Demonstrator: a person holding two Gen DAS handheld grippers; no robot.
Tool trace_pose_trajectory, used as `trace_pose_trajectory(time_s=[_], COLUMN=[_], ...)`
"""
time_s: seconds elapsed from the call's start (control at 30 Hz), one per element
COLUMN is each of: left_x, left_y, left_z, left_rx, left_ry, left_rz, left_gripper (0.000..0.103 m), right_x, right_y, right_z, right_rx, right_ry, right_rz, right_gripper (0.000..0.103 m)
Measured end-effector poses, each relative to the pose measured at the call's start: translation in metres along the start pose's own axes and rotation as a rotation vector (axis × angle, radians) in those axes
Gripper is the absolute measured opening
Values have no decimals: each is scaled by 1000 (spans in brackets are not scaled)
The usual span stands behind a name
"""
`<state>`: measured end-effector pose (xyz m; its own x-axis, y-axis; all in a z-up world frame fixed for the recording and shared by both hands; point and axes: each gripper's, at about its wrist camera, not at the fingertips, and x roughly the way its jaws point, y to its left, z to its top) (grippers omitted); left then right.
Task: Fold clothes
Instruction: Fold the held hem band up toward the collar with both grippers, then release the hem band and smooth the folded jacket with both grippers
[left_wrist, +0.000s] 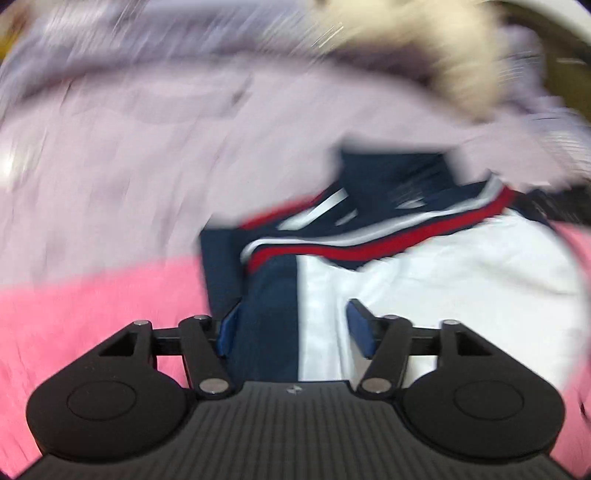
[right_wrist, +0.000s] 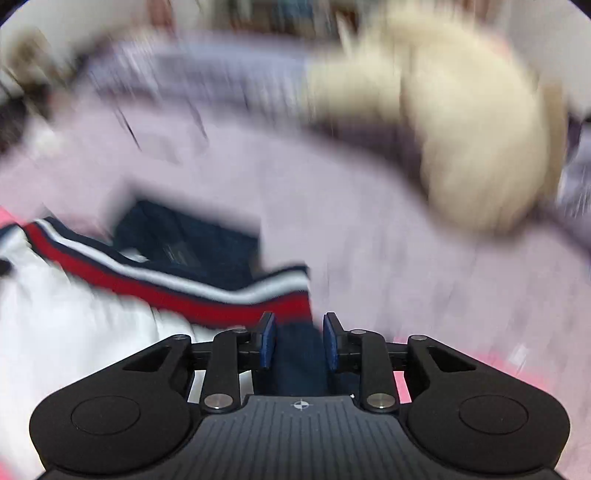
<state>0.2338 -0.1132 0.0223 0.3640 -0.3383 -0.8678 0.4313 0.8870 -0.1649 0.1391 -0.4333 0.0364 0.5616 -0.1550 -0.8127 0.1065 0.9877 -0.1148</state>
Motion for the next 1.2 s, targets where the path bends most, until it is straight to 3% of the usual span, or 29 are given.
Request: trace_pose_trajectory(time_s=[0.07, 0.27, 0.33, 0.37, 0.43, 0.5, 0.6, 0.7, 0.73, 0.8, 0.9, 1.0, 1.07, 1.17, 1.2], left_x=[-2, -22, -17, -14, -8, -8, -31, -58, -61, -51, -24, -15, -13, -9, -11], left_y=[3, 2, 0, 0, -2, -5, -16, -40, -51, -69, -76, -65, -61, -59, -62], left_z=[0, 3, 10, 13, 18, 20, 11, -18, -29, -49, -74, -79, -71, -61, -57], left_rx=[-58, 18, 23, 18, 8, -1, 9, 21, 31, 67, 121, 200, 208, 184, 168], left_ry=[-32, -112, -119, -116, -112, -120, -209, -321, -326, -278, -204, -232, -231, -204, -188], left_rz=[-4, 13, 18, 23, 35, 67, 117, 45, 20, 32, 91, 147, 147, 144, 156], left_gripper=[70, 79, 79, 79, 79, 79, 78, 79, 79, 79, 79, 79, 80, 81, 79], right_x=[31, -25, -49, -54, -52, -27, 26, 46, 47, 47, 18, -19, -32, -7, -2], right_y=[4, 10, 17, 24, 46, 74, 85, 86, 91, 96, 81, 56, 32, -7, -19], right_z=[-5, -1, 3, 5, 7, 4, 2, 11, 17, 20, 7, -16, -38, -75, -83], right_rx=[46, -1, 17, 7, -56, -143, -136, -37, -18, 22, 88, 98, 103, 177, 234], right_ry=[79, -133, -208, -219, -198, -136, -58, -88, -105, -123, -170, -243, -242, -78, -66], right_rz=[-10, -83, -7, 75, 204, 244, 146, 37, -3, -16, 87, 127, 72, -113, -106], right_gripper=[30, 43, 43, 45, 45, 45, 45, 47, 47, 47, 50, 62, 68, 69, 69])
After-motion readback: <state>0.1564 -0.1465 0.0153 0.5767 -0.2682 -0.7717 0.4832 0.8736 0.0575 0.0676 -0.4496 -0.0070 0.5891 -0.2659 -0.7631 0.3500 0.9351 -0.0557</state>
